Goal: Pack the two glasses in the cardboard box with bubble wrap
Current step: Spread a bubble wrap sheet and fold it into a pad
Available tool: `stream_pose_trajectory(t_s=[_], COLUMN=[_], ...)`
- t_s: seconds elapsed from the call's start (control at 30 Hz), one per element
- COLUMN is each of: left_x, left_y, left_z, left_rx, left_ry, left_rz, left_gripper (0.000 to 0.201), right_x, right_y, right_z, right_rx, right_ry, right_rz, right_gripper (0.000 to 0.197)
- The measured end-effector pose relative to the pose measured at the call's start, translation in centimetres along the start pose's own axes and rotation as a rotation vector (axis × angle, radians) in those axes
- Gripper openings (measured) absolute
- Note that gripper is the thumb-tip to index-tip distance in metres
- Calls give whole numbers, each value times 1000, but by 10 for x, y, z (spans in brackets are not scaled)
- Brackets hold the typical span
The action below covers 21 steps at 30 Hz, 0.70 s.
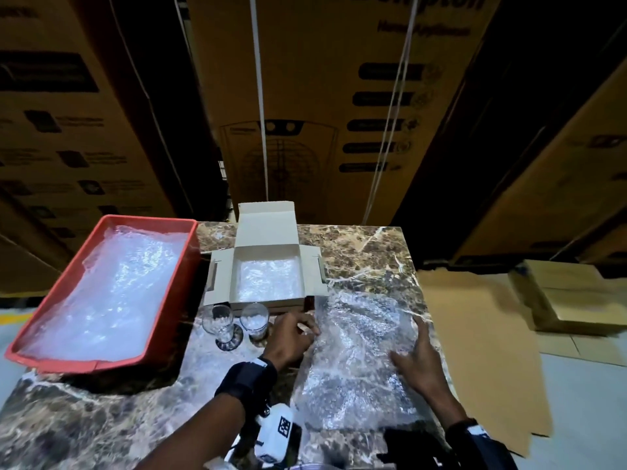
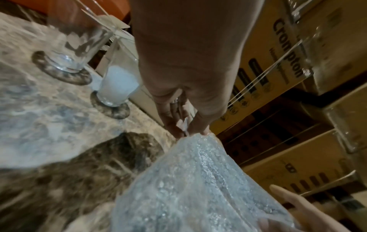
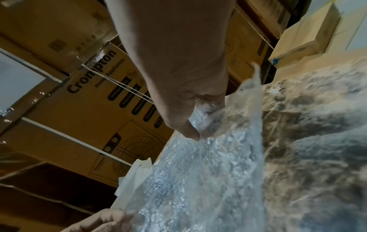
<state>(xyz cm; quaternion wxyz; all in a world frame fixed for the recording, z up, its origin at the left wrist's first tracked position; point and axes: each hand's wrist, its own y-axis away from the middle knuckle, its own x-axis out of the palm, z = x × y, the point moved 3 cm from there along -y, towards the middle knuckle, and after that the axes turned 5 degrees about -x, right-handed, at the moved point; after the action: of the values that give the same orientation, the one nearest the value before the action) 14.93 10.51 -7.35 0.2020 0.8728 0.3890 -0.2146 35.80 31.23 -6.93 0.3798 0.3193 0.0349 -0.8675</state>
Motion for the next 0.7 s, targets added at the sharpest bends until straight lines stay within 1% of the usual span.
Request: stream_pose_trajectory(t_s=[0.07,0.1,0.2,0.23,0.27,0.33,0.4,0.47,0.5,0.53,0.57,0.63,0.67,0.7], left_x=[10,12,18,21,23,27,30,31,31,30,31,32,32,33], left_y=[0,1,1,-1,0,2,6,8,10,14,17,23,26,28], left_z=[9,11,19,24,28,33,34,33,30,23,20,12,8,7], left_rx=[-16,-30,-82,-86,-95,-120,-105,-70,-46,-16,34,156,207,250], left_ry=[-51,-63,-101,-136,-177,-209,-310,-480,-542,-590,-619,-641,-654,-681], left_rz=[26,34,16,9,19,84,129,119,107,89,67,27,51,113], left_gripper=[38,35,17,18,24,42,60,71,73,72,65,41,34,32], right_x=[0,1,2,2,3,4,6,10,14,16,18,22,23,25], right_y=[-1,-2,-2,-2,-3,-1,5,13,16,20,23,27,30,32], right_z=[-15,-20,-33,-37,-42,-45,-39,-32,-31,-30,-32,-33,-33,-34], right_rx=[-68,-94,-80,-75,-70,-88,-142,-210,-238,-256,-285,-370,-408,-437], right_ry=[106,153,251,301,365,486,577,647,678,703,713,707,689,655], right_rz=[30,61,128,152,177,197,198,193,196,214,228,247,267,301], right_gripper=[89,84,69,67,67,65,55,42,39,38,38,40,43,46])
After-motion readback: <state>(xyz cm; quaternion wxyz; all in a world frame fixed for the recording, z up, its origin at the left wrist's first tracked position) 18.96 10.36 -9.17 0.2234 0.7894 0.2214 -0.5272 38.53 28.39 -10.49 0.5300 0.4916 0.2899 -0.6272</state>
